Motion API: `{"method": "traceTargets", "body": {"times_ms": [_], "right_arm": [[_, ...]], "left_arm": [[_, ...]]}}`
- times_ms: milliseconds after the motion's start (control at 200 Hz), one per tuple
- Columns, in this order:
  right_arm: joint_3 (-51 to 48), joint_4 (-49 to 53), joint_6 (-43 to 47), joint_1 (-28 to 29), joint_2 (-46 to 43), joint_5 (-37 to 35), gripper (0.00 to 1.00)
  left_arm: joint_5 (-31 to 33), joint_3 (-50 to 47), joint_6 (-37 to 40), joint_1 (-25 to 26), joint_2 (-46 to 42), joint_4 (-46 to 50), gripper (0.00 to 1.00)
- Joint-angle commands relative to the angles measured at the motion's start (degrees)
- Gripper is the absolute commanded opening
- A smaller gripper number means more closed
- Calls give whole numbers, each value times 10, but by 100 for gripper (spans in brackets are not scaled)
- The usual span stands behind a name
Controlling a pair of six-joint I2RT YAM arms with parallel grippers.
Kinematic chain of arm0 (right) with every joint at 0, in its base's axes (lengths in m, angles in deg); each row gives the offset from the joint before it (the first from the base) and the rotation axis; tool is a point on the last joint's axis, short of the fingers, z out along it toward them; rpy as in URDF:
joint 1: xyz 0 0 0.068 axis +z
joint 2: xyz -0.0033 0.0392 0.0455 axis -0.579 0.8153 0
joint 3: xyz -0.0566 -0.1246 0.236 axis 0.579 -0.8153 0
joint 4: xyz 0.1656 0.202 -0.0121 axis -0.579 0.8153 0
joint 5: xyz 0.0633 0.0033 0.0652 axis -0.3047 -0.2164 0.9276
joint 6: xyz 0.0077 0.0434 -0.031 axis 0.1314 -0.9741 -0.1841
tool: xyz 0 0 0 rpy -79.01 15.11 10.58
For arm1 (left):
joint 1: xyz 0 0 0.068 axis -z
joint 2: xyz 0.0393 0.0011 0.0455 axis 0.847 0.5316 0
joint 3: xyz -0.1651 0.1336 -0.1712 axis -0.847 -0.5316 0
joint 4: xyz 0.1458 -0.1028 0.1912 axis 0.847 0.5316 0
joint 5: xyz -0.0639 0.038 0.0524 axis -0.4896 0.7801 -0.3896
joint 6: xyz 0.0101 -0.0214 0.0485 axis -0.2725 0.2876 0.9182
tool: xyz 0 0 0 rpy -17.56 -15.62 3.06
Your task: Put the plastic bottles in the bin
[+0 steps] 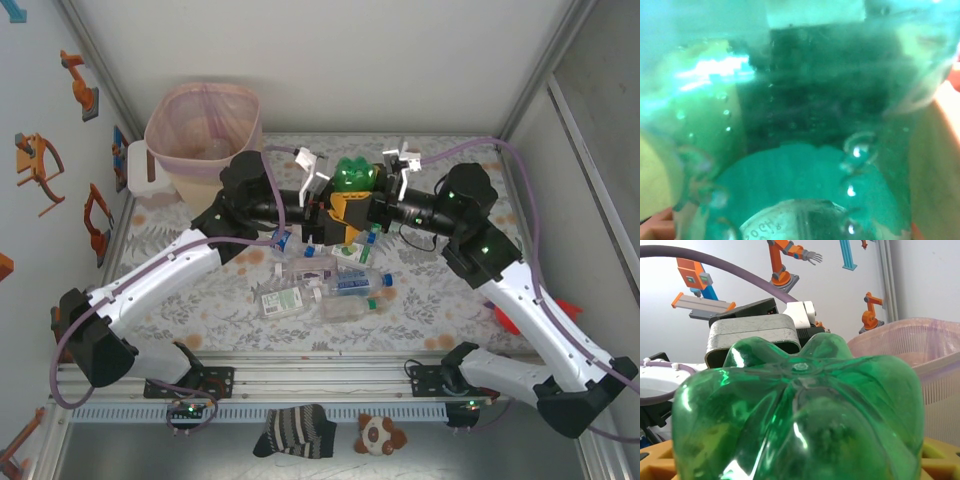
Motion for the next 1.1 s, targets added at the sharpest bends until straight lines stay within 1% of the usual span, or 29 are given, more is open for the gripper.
{"method": "traceTargets", "body": {"times_ms": [0, 115, 245, 320, 370, 546, 656, 756, 871, 1096], "right_arm": [[12, 9, 13, 0, -23, -39, 71], [4, 21, 18, 1, -38, -60, 77], [0, 53, 40, 1, -59, -88, 78], [7, 84, 56, 1, -69, -107, 78], [10, 100, 63, 1, -77, -116, 78], [18, 135, 70, 1, -93, -146, 78], [19, 148, 68, 1, -99, -160, 78], [25, 164, 68, 1, -99, -167, 77], [29, 180, 78, 1, -100, -167, 77], [36, 180, 97, 0, -85, -169, 77]], "left_arm": [[21, 15, 29, -4, -20, 21, 51], [38, 12, 36, -11, -27, 39, 49], [55, 3, 36, -23, -41, 45, 49], [79, 3, 38, -32, -51, 68, 49], [102, 3, 43, -40, -61, 91, 48], [217, 10, 51, -73, -97, 173, 48], [286, 29, 66, -94, -106, 232, 48], [332, 57, 75, -123, -101, 281, 48], [352, 93, 74, -170, -84, 327, 48], [346, 150, 79, -275, -39, 370, 48]]}}
